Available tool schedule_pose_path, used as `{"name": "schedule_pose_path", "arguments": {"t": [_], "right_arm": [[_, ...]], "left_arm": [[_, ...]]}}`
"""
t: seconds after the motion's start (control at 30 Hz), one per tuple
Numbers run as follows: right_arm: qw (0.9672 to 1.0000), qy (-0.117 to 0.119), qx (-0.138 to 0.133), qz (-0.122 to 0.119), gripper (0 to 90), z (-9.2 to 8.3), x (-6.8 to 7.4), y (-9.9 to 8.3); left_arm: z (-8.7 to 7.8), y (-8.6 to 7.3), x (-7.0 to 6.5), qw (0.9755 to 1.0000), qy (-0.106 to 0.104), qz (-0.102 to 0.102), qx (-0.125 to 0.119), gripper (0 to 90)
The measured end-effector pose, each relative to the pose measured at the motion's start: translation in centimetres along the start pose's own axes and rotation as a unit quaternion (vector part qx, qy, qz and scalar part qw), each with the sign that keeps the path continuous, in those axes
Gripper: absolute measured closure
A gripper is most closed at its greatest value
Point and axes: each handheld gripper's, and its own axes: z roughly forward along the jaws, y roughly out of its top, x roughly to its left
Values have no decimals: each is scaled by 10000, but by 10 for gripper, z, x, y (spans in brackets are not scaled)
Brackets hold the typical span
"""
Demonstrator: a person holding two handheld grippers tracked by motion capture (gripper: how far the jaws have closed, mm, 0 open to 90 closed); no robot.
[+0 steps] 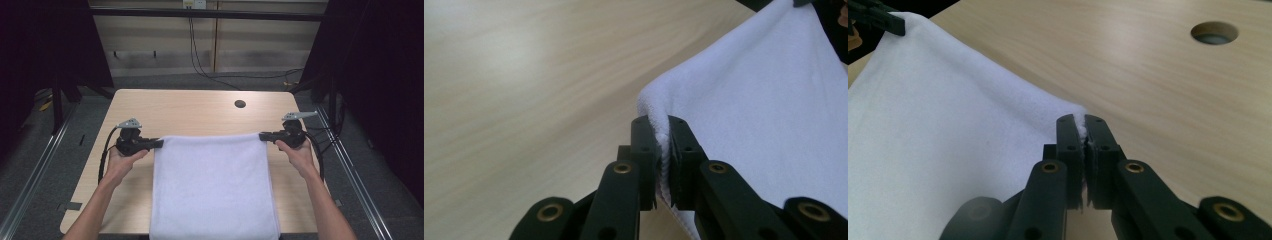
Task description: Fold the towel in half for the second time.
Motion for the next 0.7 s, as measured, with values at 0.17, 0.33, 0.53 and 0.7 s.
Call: {"name": "schedule_pose_path", "arguments": {"t": [0.17,0.33,0.53,0.7], "right_arm": [[9996,-167,-206,-71,868,-5,-1,25],[9983,-409,-362,-178,871,-11,-1,53],[9970,-512,-539,-205,873,-20,-4,78],[9965,-408,-647,-331,873,-32,2,80]], "left_arm": [[-5,25,2,9994,201,86,-277,840],[-9,49,6,9979,328,138,-543,840],[-28,75,-4,9950,340,362,-866,840],[-35,68,-11,9944,260,476,-905,839]]}}
